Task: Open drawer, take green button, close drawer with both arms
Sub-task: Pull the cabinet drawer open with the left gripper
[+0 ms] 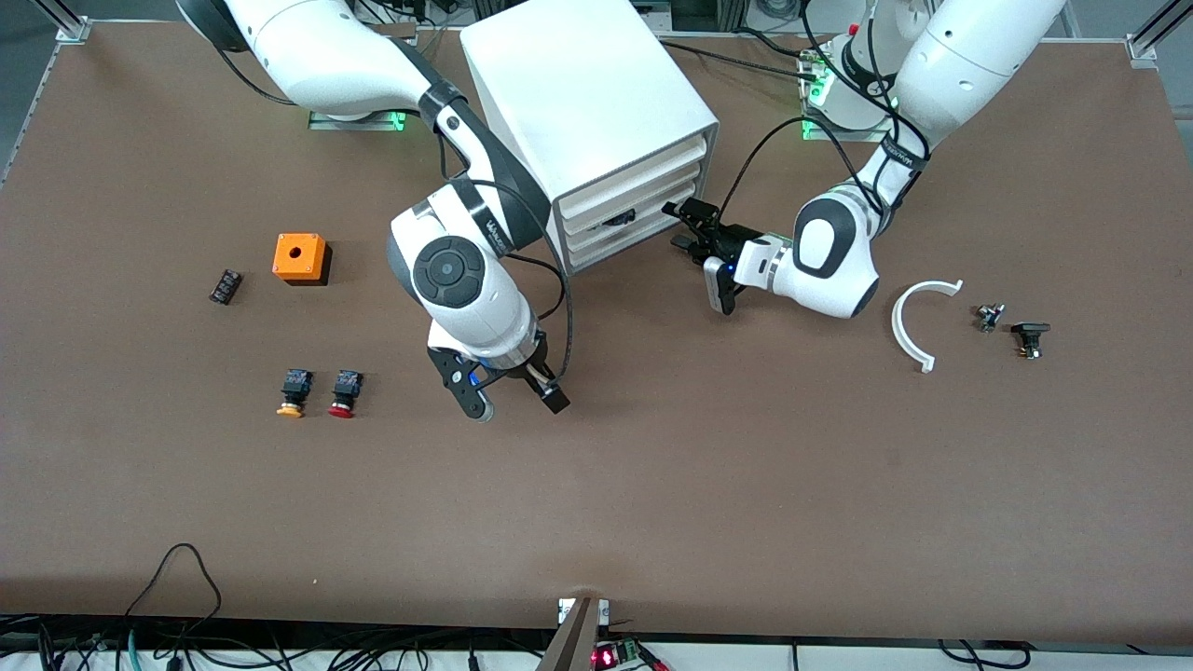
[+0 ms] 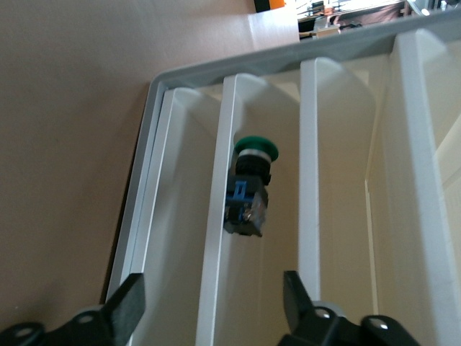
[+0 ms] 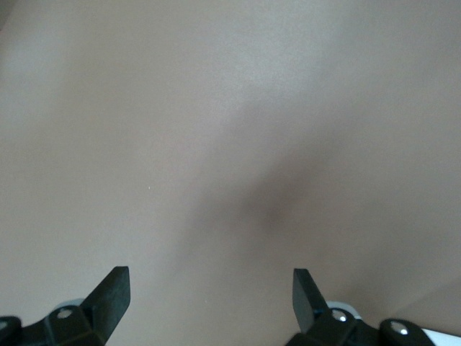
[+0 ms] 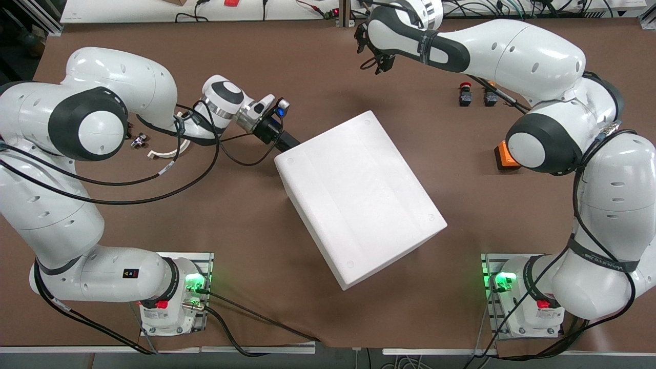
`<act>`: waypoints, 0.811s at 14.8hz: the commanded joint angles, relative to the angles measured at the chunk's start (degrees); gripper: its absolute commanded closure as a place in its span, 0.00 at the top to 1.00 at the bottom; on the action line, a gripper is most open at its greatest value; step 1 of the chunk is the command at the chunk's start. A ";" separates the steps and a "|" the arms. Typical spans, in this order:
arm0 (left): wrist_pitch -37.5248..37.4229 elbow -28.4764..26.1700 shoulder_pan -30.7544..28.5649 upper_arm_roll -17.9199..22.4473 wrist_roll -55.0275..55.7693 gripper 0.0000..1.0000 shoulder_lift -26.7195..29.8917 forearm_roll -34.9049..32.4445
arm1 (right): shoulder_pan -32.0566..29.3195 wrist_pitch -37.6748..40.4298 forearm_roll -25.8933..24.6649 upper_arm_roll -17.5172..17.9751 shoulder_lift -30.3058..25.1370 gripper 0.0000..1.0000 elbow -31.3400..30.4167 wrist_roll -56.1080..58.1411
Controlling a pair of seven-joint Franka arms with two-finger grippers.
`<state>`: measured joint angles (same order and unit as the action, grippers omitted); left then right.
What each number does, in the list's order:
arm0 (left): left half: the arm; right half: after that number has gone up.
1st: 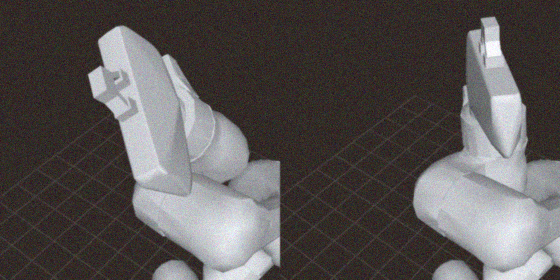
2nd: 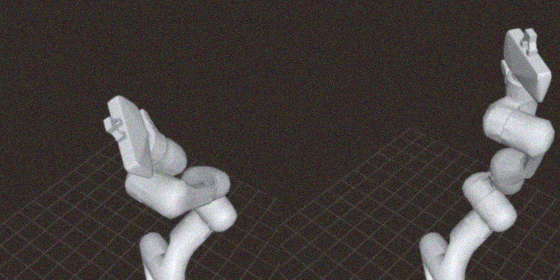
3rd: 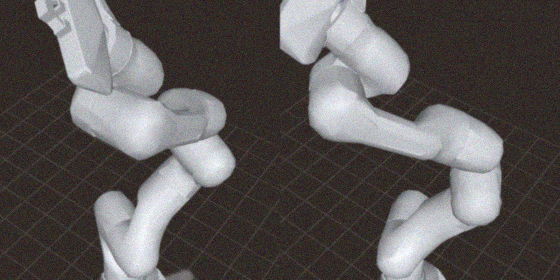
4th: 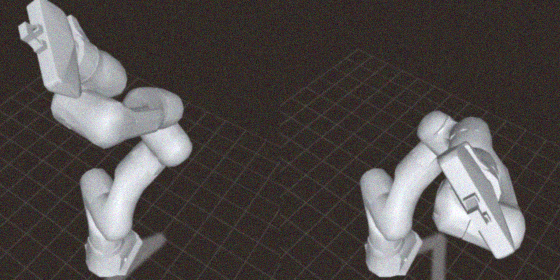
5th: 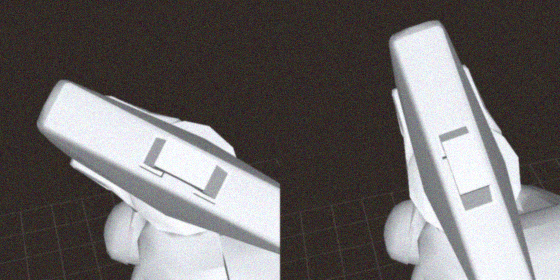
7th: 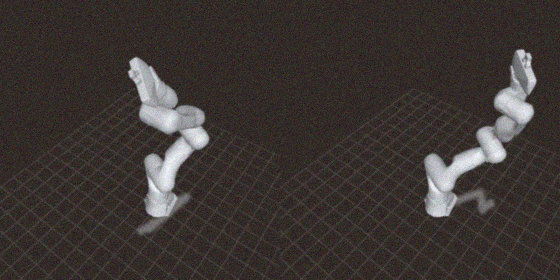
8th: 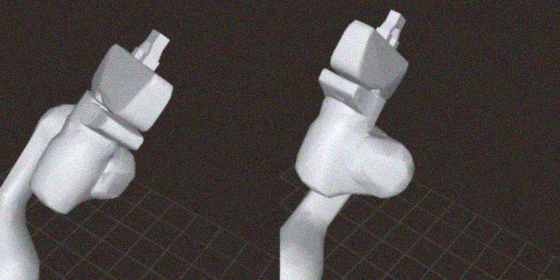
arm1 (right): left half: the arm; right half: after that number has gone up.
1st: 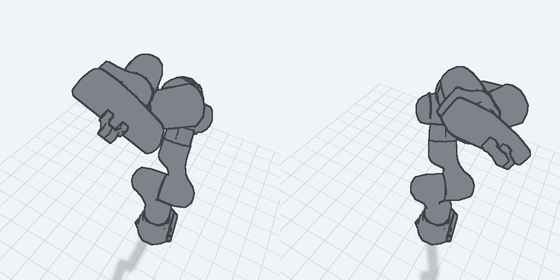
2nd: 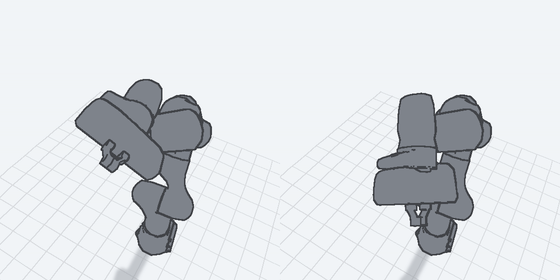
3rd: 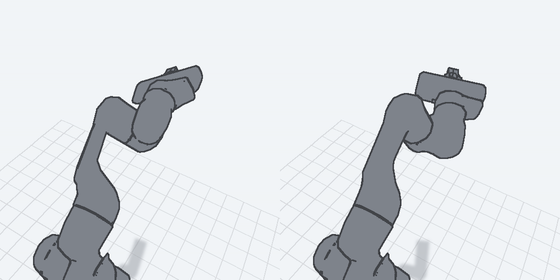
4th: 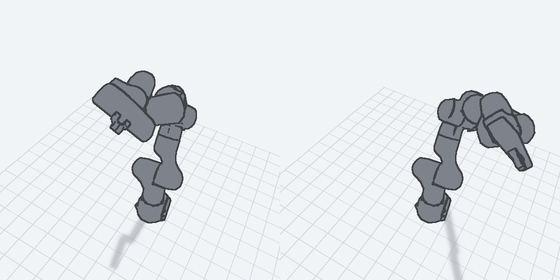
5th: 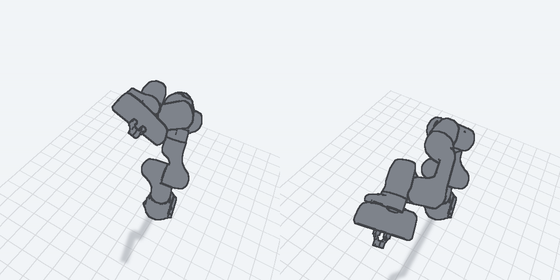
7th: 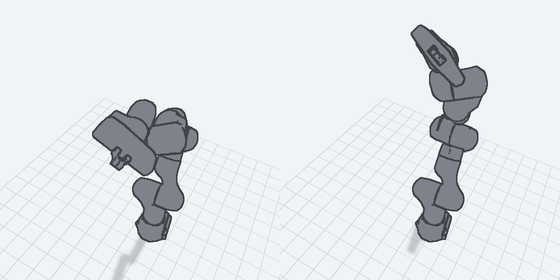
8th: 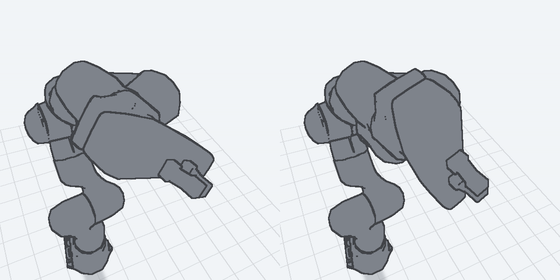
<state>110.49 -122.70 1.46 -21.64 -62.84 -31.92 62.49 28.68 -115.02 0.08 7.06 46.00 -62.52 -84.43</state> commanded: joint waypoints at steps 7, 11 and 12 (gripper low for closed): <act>0.43 -3.60 1.26 -0.42 -4.93 0.50 -1.83 5.62 | 0.33 11.11 0.71 1.38 4.35 1.00 8.98 8.06; 0.34 -3.69 2.49 -0.42 -4.93 0.43 -2.01 6.59 | 0.33 11.58 0.71 2.87 4.36 1.00 9.25 3.16; 0.43 -3.69 2.58 -0.42 -4.93 0.43 -2.01 6.60 | 0.33 11.22 0.71 2.87 4.36 1.00 9.34 1.22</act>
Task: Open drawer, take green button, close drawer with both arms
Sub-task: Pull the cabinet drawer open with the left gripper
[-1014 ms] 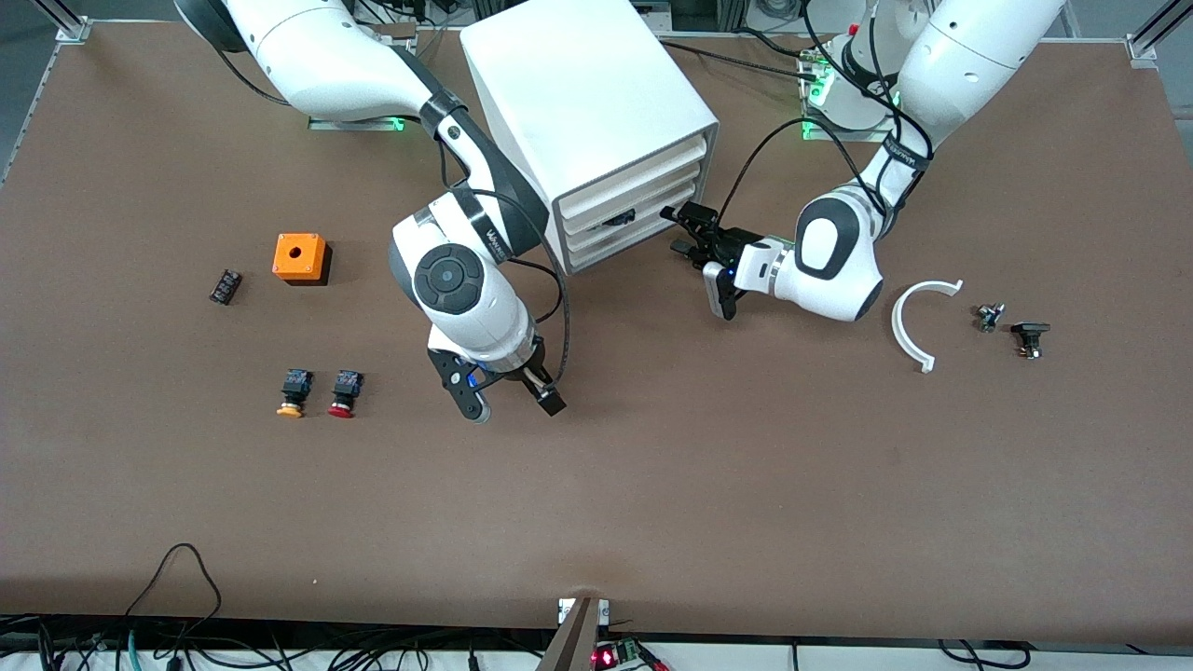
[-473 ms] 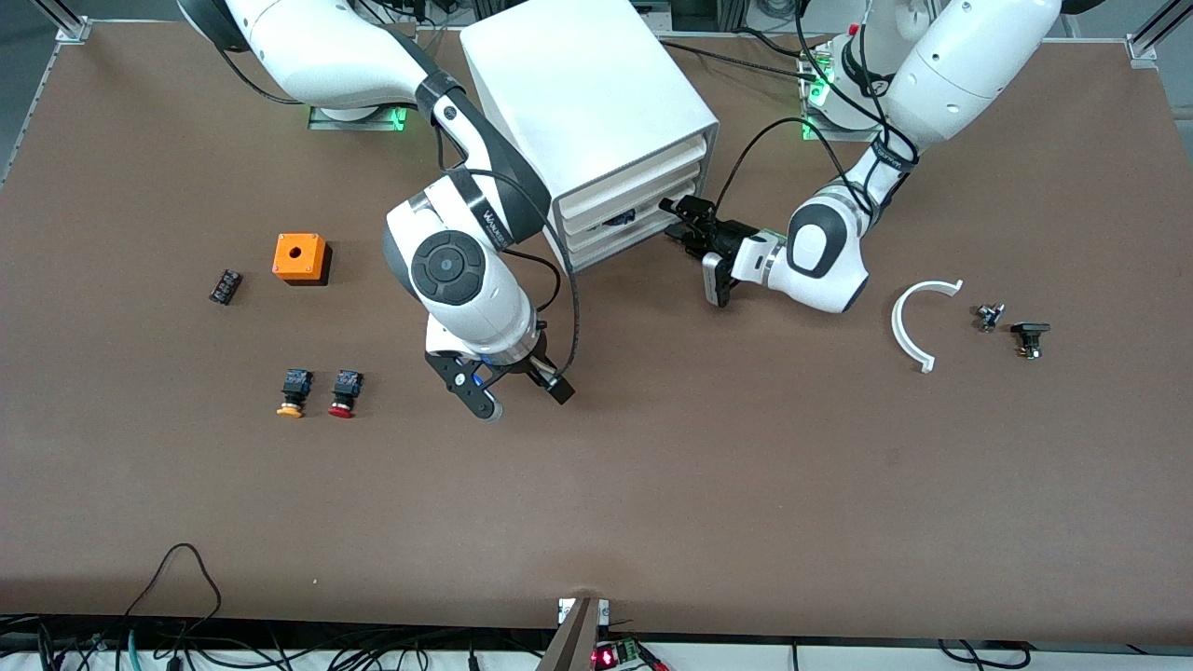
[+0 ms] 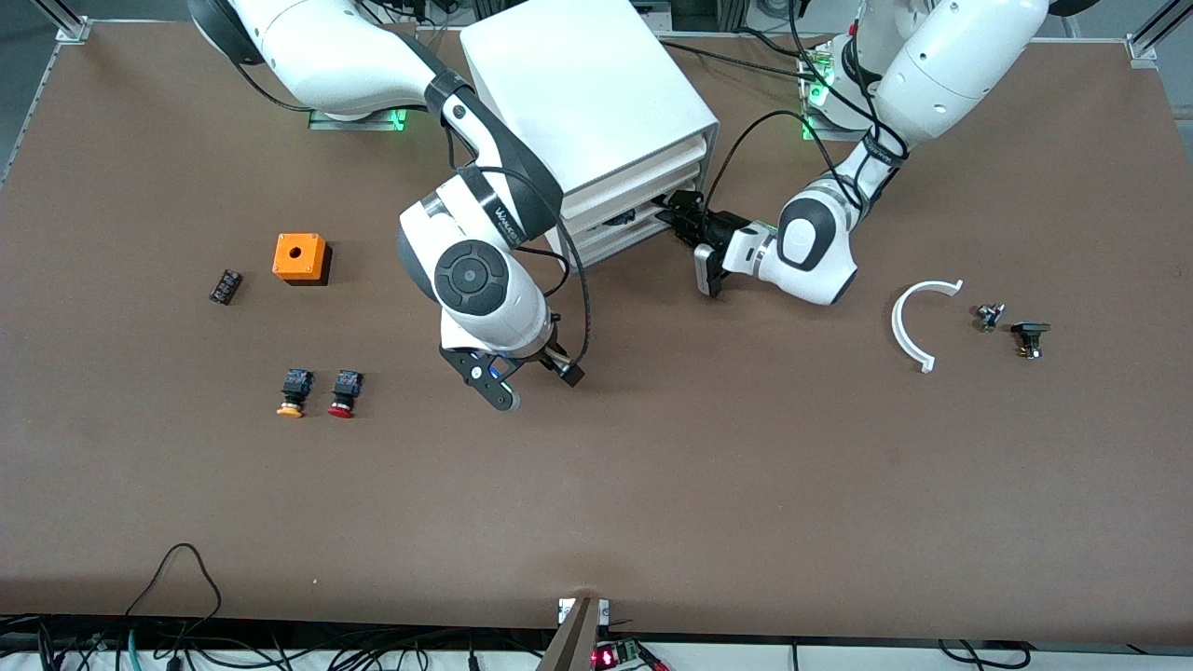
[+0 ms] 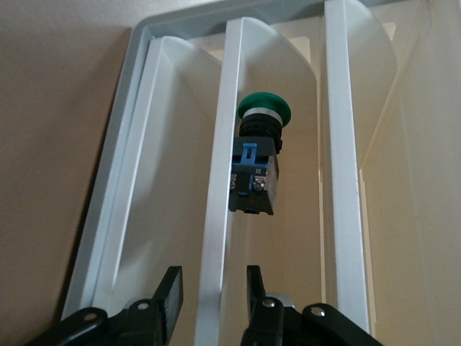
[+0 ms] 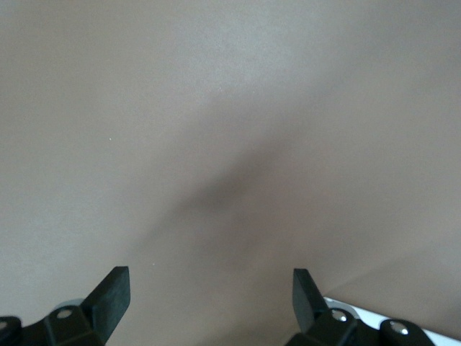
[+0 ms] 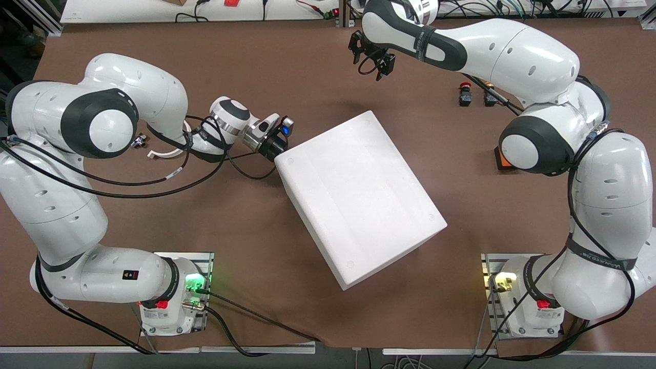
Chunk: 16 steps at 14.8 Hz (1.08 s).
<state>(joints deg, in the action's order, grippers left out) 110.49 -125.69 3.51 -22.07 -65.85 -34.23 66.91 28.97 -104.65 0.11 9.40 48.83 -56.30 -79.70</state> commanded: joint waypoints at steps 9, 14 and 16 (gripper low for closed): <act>0.60 -0.43 0.62 0.09 -6.31 0.00 0.30 2.17 | 1.70 -3.64 0.68 0.53 3.54 1.00 5.14 -9.16; 0.77 0.44 -0.26 1.14 -5.70 0.00 0.30 0.85 | 2.32 -3.10 0.59 0.44 3.47 1.00 5.85 -11.34; 0.78 3.77 -0.17 2.81 -4.56 0.00 -0.14 -1.94 | 2.41 -3.19 0.59 0.44 3.38 1.00 6.03 -13.11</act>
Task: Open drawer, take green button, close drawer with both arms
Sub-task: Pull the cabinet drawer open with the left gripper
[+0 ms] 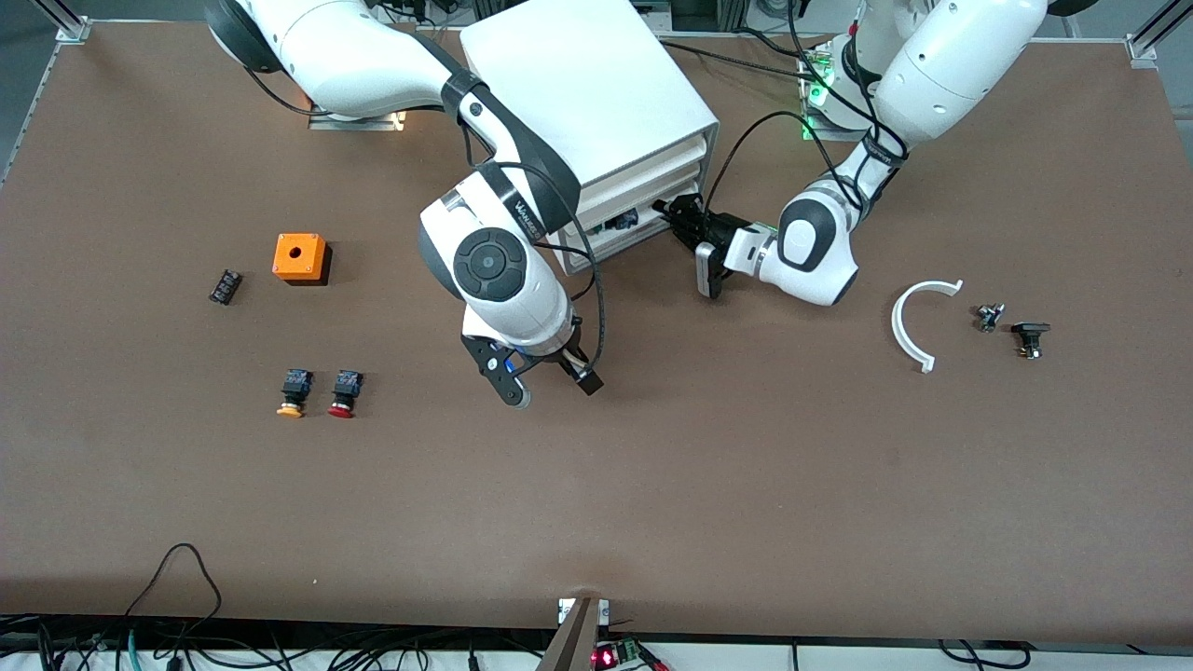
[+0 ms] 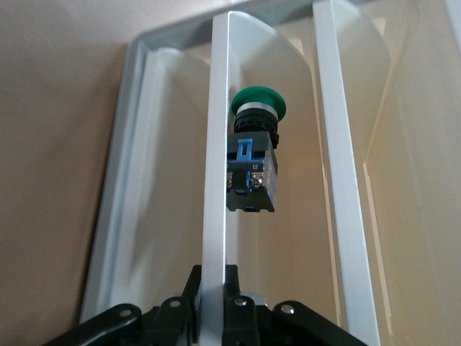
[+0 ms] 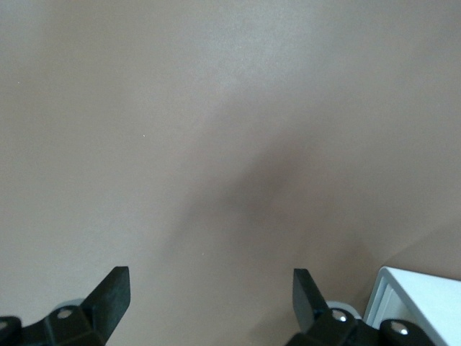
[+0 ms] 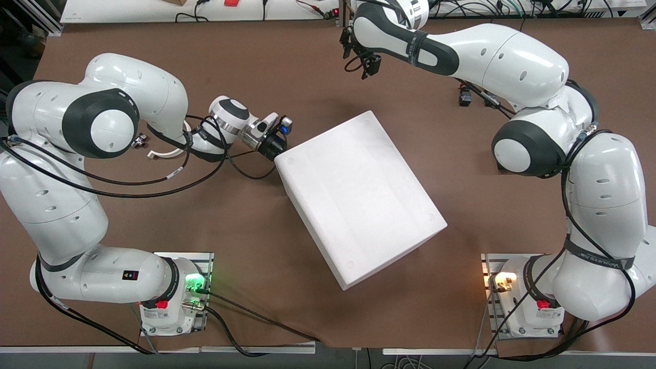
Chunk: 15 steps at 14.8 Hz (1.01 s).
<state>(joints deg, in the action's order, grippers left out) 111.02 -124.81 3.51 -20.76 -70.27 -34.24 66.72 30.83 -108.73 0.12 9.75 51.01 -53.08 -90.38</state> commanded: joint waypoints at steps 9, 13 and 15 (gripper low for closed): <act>-0.19 12.57 -0.26 8.45 5.67 0.00 -1.61 -10.47 | 3.08 -0.08 0.58 0.18 0.93 1.00 3.77 -6.12; -0.28 14.77 -0.26 8.98 5.67 0.16 -3.73 -12.30 | 6.86 -2.97 0.49 -0.17 1.02 1.00 3.77 -11.74; -0.97 15.56 -0.52 8.98 5.58 1.00 -3.65 -13.63 | 8.97 -4.12 0.41 -0.26 1.11 1.00 3.68 -13.76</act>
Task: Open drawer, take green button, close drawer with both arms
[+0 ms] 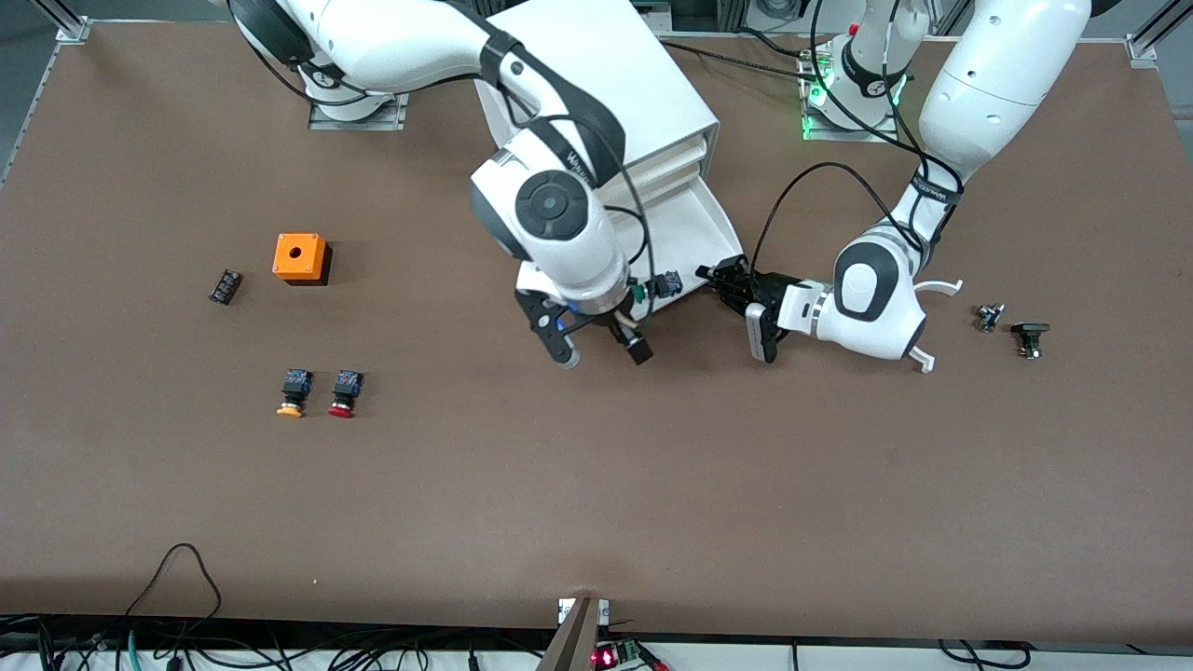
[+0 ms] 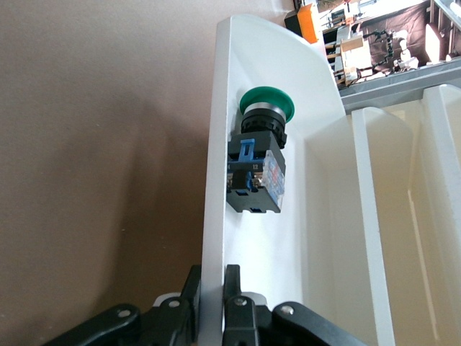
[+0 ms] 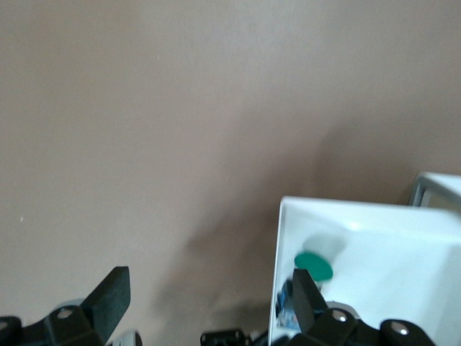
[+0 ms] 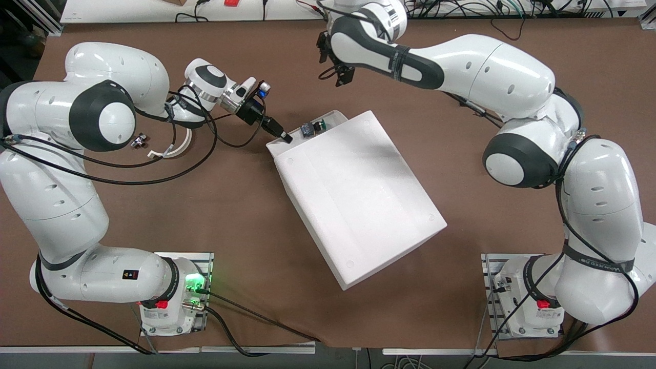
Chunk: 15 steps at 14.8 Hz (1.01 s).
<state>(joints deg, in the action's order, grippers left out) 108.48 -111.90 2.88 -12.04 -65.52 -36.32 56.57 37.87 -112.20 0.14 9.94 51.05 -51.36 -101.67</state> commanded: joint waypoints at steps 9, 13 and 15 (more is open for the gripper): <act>-22.85 22.05 -4.29 0.27 26.20 1.00 -0.94 -21.75 | 6.07 -7.05 -0.06 -0.36 2.13 1.00 -7.34 -6.17; -32.00 30.23 -4.29 0.27 39.55 1.00 0.02 -26.32 | 6.86 -9.44 0.03 -0.36 2.92 1.00 -9.28 -7.58; -34.29 32.08 -4.20 0.27 44.92 1.00 1.42 -28.08 | 7.04 -9.53 0.03 -0.36 3.01 1.00 -10.34 -7.58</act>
<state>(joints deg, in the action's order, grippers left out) 77.05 -82.53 -1.56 -11.63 -26.08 -35.96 31.27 44.42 -120.93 0.13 9.92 54.71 -60.19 -108.06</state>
